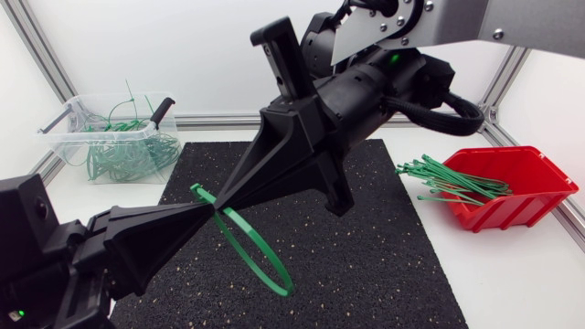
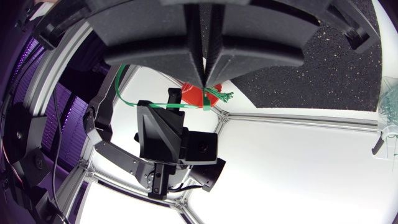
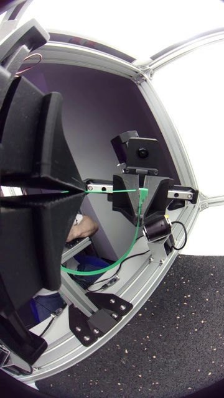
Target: Take a green cable tie from the red box, thread the tail through the head to close it, then place it in the transparent bin on the left.
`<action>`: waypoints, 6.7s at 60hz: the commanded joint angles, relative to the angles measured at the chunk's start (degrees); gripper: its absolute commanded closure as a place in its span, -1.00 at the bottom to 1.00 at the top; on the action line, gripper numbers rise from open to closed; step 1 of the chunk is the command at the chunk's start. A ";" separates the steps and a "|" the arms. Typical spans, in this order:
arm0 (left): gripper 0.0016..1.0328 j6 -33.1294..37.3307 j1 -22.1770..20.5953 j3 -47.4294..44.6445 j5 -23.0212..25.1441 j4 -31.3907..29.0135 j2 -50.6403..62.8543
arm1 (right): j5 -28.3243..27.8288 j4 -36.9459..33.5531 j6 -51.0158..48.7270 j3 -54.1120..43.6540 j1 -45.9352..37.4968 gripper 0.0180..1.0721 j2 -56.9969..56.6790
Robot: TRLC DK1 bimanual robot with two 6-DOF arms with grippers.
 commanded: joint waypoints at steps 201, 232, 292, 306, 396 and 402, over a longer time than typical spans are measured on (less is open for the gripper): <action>0.94 4.09 -1.76 -0.87 -7.22 3.36 4.45 | 0.89 5.12 2.75 -2.68 -1.10 0.89 -1.80; 0.94 4.97 1.67 -2.36 -6.70 5.30 5.42 | 10.21 24.55 12.86 -9.62 -6.11 0.89 -3.21; 0.94 6.99 12.65 -7.20 5.96 11.71 8.40 | 4.85 31.40 17.08 -16.74 -1.98 0.89 -4.00; 0.94 6.38 8.79 -6.23 3.76 11.45 9.20 | 4.76 31.40 17.34 -16.04 -1.45 0.89 -5.23; 0.94 6.03 3.95 -4.56 -0.37 8.55 6.21 | 5.20 33.33 18.92 -16.66 -0.49 0.89 -5.49; 0.94 6.03 3.95 -4.56 -0.37 8.55 6.30 | 5.20 33.33 18.92 -16.83 -0.66 0.89 -5.67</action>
